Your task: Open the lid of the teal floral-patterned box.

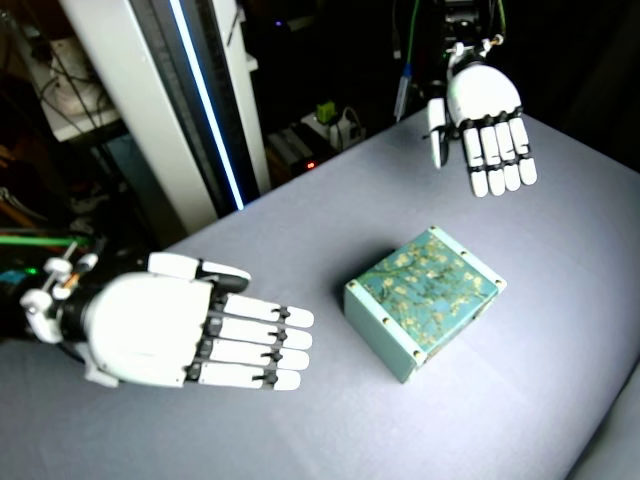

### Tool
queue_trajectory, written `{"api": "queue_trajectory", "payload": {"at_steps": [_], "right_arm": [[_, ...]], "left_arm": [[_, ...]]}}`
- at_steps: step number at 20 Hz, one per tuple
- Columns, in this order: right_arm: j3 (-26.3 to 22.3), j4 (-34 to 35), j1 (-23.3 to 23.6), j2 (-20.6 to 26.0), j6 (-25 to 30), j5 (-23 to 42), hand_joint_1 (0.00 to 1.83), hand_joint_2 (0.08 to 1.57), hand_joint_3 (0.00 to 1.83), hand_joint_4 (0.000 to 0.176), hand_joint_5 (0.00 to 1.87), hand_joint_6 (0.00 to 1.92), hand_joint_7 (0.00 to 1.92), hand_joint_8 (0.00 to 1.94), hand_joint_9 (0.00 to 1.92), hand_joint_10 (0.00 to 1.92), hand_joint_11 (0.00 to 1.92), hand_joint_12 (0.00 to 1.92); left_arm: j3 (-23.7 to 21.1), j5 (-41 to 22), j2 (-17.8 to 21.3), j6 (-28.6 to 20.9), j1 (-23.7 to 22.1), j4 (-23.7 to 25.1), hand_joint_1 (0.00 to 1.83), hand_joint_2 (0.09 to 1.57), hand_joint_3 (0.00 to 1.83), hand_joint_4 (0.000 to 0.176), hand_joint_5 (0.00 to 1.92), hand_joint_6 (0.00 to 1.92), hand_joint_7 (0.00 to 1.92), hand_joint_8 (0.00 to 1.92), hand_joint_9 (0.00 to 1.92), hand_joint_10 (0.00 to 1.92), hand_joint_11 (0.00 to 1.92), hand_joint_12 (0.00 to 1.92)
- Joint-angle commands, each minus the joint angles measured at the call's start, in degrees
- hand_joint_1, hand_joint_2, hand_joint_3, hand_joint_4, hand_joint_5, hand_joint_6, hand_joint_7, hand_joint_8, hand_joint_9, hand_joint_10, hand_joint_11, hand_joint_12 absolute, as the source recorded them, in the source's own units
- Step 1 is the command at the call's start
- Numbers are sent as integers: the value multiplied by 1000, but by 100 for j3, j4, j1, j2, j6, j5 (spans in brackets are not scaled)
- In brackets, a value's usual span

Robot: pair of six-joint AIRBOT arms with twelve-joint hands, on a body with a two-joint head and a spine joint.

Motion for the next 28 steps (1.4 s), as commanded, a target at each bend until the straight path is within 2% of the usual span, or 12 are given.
{"api": "queue_trajectory", "payload": {"at_steps": [1,3,4,7,8,11,14,16,17,20,24,28], "right_arm": [[43,171,102,-9,34,567,367,1444,11,0,178,2,155,6,69,5,0,275],[75,35,210,-53,74,451,270,1455,7,0,121,1,109,2,31,1,0,193],[106,-92,292,-88,126,346,340,1441,4,0,160,1,151,1,77,1,0,276],[285,-559,508,-238,398,-41,89,1461,6,0,153,3,141,3,65,3,0,235],[388,-771,608,-316,563,-184,17,1450,1,0,115,2,91,3,22,2,0,116],[518,-1234,885,-444,707,-562,0,1438,0,0,111,1,82,1,36,8,19,96],[611,-1678,1105,-573,864,-851,0,1416,0,0,112,1,99,5,21,2,2,75],[703,-1884,1169,-686,1055,-919,0,1383,0,0,142,11,125,12,46,11,24,80],[729,-1938,1178,-720,1105,-932,0,1368,0,0,149,13,122,10,35,6,34,86],[747,-2063,1201,-794,1137,-998,0,1417,0,0,154,3,148,4,86,11,0,61],[796,-2095,1233,-928,1137,-1027,0,1424,2,0,62,0,61,0,58,0,63,96],[805,-2092,1289,-982,1137,-987,0,1399,0,0,70,2,66,1,69,2,96,122]], "left_arm": [[36,-556,2,-26,-45,-3,0,1571,83,0,60,5,2,1,0,0,1,14],[69,-395,-26,-30,-88,62,0,1571,102,0,81,9,25,7,17,6,7,10],[101,-262,-60,-33,-139,105,0,1571,113,0,82,7,39,11,37,12,25,18],[271,189,-205,-80,-308,207,0,1571,178,0,126,7,92,8,116,10,76,51],[365,393,-273,-176,-385,329,0,1571,167,0,108,2,94,5,125,9,65,48],[598,1025,-491,-351,-717,725,0,1571,162,0,7,0,23,0,79,0,50,44],[729,1385,-653,-352,-928,904,0,1571,183,0,8,3,33,8,79,9,123,88],[769,1500,-724,-357,-1026,1001,0,1571,193,0,1,0,11,1,74,3,136,103],[782,1541,-756,-371,-1067,1061,0,1571,170,0,0,0,1,0,41,1,74,79],[864,1641,-915,-634,-1212,1394,0,1549,19,0,0,0,0,0,10,0,1,47],[876,1656,-967,-693,-1272,1501,0,1561,16,0,40,12,24,8,63,20,35,57],[851,1594,-963,-693,-1343,1567,0,1571,40,0,40,6,0,0,23,1,36,59]]}}
